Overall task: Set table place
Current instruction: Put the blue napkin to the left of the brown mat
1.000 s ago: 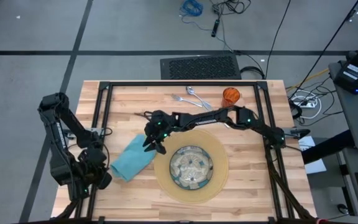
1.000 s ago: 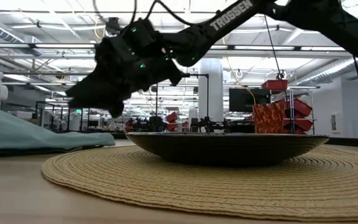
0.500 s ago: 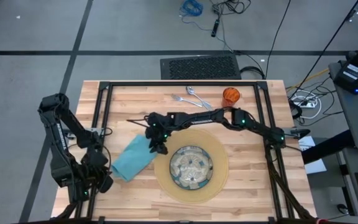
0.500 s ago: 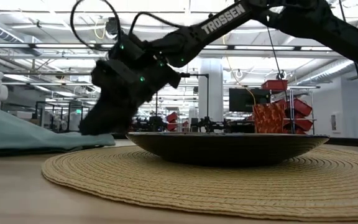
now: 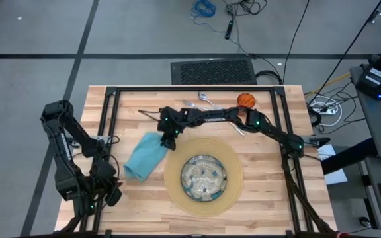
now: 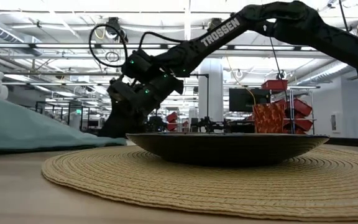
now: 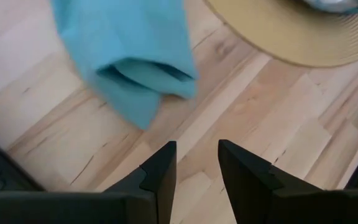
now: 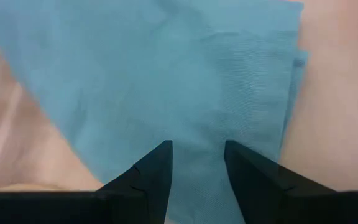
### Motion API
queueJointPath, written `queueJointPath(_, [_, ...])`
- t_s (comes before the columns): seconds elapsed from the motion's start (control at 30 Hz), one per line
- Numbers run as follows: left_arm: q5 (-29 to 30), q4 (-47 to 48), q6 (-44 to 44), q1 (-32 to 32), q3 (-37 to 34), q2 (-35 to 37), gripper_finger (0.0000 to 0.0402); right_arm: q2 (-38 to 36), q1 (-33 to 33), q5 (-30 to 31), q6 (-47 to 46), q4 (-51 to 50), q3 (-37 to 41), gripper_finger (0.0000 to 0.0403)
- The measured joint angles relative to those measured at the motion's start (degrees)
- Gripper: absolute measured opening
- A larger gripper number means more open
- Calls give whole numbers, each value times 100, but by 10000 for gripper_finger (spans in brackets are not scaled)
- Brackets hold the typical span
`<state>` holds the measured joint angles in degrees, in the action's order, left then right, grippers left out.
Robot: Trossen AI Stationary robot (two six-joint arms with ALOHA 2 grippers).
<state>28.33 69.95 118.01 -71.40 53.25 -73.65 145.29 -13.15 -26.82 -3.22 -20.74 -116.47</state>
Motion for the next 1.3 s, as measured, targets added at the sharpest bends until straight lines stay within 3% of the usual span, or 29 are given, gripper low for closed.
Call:
queueJointPath(0.27, [344,-4,3,50,-2,-182,107,-14,-480,-15,81,-327,-34,141])
queueJointPath(0.53, [349,94,77,614,-45,-849,107,-65,-719,-457,655,-1006,-37,141])
queueJointPath(0.8, [421,-1194,150,1309,-890,-1473,107,-65,-720,-766,783,-1348,-33,141])
queueJointPath(1.03, [-14,-883,280,1416,-1261,-1451,107,-81,-710,-924,1037,-1632,-28,141])
queueJointPath(1.17, [442,-1125,175,1455,-1361,-1447,107,-81,-708,-969,1157,-1705,-26,141])
queueJointPath(1.3, [305,-1226,163,1556,-1678,-1441,107,-81,-708,-972,1215,-1700,-24,141])
